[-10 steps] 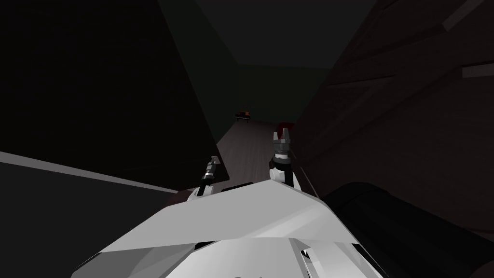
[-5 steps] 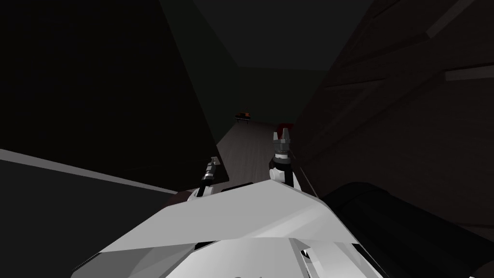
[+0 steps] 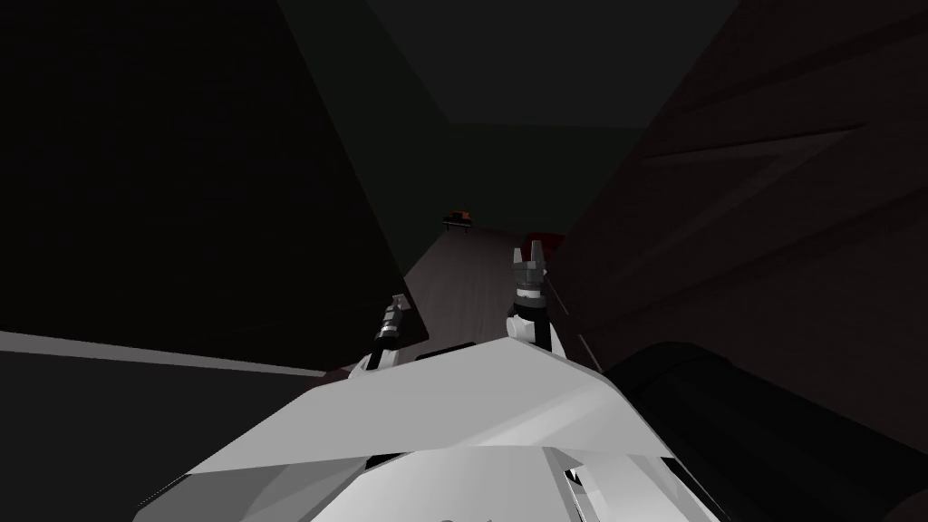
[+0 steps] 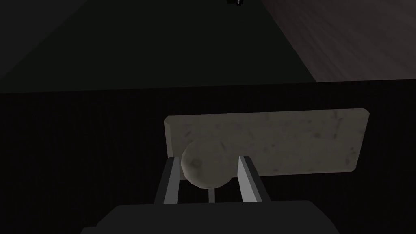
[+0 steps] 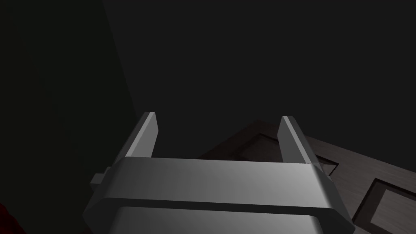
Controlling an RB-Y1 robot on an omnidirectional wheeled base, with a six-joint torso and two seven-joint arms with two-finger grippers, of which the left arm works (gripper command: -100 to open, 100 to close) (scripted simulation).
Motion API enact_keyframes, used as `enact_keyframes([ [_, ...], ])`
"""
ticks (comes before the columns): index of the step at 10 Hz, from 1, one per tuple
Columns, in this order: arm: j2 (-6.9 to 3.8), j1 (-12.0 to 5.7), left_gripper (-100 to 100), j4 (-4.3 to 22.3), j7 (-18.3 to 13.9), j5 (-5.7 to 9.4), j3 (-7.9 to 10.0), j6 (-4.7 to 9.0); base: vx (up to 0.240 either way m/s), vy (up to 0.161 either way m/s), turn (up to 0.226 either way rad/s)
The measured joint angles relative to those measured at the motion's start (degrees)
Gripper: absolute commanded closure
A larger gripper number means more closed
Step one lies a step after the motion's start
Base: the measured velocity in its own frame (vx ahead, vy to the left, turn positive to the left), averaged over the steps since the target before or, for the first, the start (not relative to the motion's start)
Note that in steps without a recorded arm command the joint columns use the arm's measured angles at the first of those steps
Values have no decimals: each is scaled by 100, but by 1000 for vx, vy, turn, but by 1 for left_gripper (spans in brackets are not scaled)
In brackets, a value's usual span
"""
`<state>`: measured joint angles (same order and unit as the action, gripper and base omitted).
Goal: Push the door open
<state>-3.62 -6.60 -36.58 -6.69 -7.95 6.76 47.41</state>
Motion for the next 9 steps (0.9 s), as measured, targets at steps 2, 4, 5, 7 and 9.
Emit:
enact_keyframes([
  [2, -41, 25, 100, -87, 33, 66, 102, -45, 192, -57, 49],
  [4, -68, 17, 100, -89, 64, 123, 194, -54, 156, -55, 56],
  [5, -77, 118, 100, -294, 62, 148, 234, -188, 130, -40, 70],
  [7, -102, 47, -100, -183, 148, 239, 396, -153, 65, -49, 94],
  [9, -94, 43, -100, -204, 152, 262, 419, -181, -188, -93, 41],
])
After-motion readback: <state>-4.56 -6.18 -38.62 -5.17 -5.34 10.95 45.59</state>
